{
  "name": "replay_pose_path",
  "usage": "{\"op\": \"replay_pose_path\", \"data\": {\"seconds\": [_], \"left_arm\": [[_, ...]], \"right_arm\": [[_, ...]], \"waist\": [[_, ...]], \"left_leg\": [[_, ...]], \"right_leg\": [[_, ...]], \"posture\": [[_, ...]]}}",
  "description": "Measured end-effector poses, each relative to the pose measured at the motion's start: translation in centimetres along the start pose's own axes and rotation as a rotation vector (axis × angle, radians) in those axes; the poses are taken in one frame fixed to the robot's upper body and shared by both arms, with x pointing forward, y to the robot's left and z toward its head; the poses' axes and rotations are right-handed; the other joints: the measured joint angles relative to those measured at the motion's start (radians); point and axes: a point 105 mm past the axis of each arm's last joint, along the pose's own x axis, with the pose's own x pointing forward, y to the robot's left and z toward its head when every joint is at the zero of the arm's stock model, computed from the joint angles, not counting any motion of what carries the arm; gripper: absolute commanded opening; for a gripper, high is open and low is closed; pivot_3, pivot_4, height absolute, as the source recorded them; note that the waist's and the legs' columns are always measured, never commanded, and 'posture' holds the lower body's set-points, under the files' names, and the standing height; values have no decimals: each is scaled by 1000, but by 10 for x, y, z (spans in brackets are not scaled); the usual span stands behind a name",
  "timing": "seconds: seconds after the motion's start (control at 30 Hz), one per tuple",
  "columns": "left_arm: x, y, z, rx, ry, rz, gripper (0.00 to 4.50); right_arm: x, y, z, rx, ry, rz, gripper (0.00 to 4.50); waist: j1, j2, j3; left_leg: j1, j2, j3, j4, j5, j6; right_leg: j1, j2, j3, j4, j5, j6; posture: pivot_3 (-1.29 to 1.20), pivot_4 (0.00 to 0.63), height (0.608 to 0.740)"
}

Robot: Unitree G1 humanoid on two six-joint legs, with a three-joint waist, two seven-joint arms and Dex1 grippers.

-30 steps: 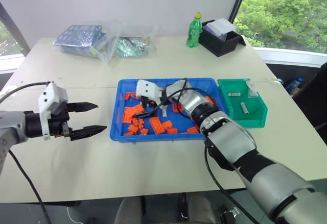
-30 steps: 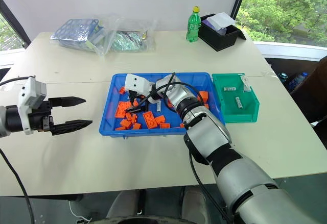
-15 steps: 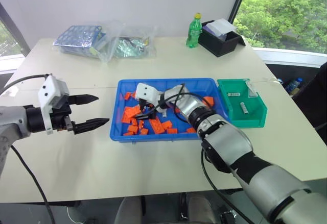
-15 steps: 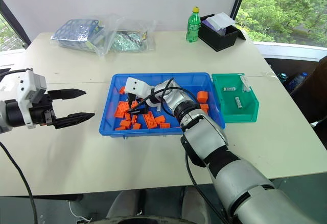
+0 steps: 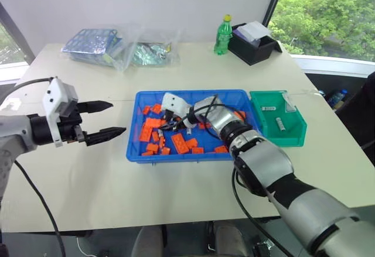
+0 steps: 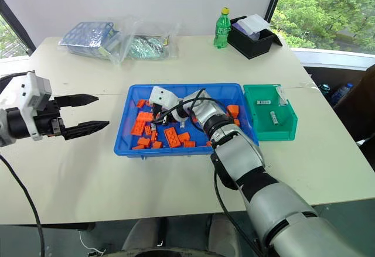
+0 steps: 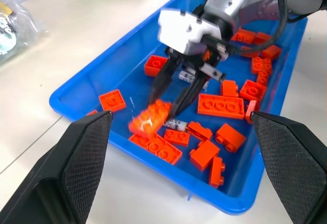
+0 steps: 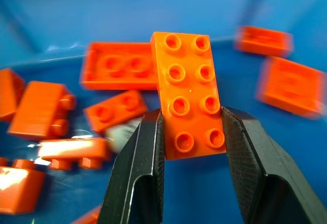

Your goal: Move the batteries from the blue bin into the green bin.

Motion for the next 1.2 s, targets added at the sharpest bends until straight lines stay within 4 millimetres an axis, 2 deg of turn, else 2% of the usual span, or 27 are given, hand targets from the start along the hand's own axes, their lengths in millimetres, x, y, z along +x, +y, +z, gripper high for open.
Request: {"op": "replay_pose_path", "data": {"seconds": [0.13, 0.17, 0.2, 0.33, 0.43, 0.57, 0.67, 0.73, 0.83, 0.9, 1.2], "left_arm": [[3, 3, -1, -9, -8, 1, 4500], [5, 2, 1, -6, -15, -8, 4500], [7, 2, 1, -4, -19, -15, 4500], [13, 2, 3, 2, -33, -36, 4500], [15, 2, 2, 0, -28, -43, 4500], [15, 3, 0, -5, -22, -40, 4500], [15, 3, 0, -6, -21, -42, 4500], [14, 4, -1, -8, -21, -41, 4500], [14, 5, -1, -11, -21, -39, 4500], [14, 5, -1, -13, -21, -38, 4500], [14, 6, 0, -13, -24, -37, 4500]], "right_arm": [[-29, -25, -4, 33, -2, -88, 1218], [-34, -29, -6, 34, 3, -98, 2134], [-36, -29, -9, 40, 8, -101, 2491], [-32, -20, -26, 82, 28, -81, 4485], [-28, -16, -24, 81, 21, -83, 4485], [-33, -23, 9, 85, -45, -148, 4485], [-37, -16, 28, 140, -81, -176, 4485], [-36, -1, 25, 169, -64, -163, 4485], [-27, 28, 2, 255, 17, -114, 4485], [-25, 40, -7, 308, 62, -93, 4485], [-16, 45, -14, 411, 94, -124, 4485]], "waist": [[-1, 0, 0], [-1, 0, 0], [-2, 0, 0], [-6, 0, 0], [-7, 0, 0], [-3, 0, 0], [5, 0, 0], [6, 0, 0], [5, 0, 0], [3, 0, 0], [3, -1, 0]], "left_leg": [[0, 0, 0, 0, 0, 0], [0, 0, 0, 0, 0, 0], [0, 0, 0, 0, 0, 0], [0, 0, 0, 0, 0, 0], [0, 0, 0, 0, 0, 0], [0, 0, 0, 0, 0, 0], [0, 0, -1, 0, 0, 0], [0, 0, -2, 0, 0, 0], [0, 0, -1, 0, 0, 0], [-1, 0, -1, 0, 0, 0], [-1, 0, -1, 0, 0, 0]], "right_leg": [[2, 0, 0, 0, 0, 1], [2, 0, 0, 0, 0, 1], [2, 0, 0, 0, 0, 1], [1, 0, 0, 0, 1, 2], [1, 0, 0, 1, 1, 2], [2, 0, 0, 1, 1, 2], [1, 0, 0, 0, 0, 1], [0, 0, 0, -1, -1, 0], [0, 0, 0, -1, -2, 0], [0, 0, 0, -1, -2, 0], [-3, 0, 0, -1, -2, 0]], "posture": [[0, 150, 723], [0, 150, 723], [0, 150, 723], [0, 150, 723], [0, 150, 723], [0, 150, 723], [0, 150, 723], [0, 150, 723], [0, 150, 723], [0, 150, 723], [0, 150, 723]]}}
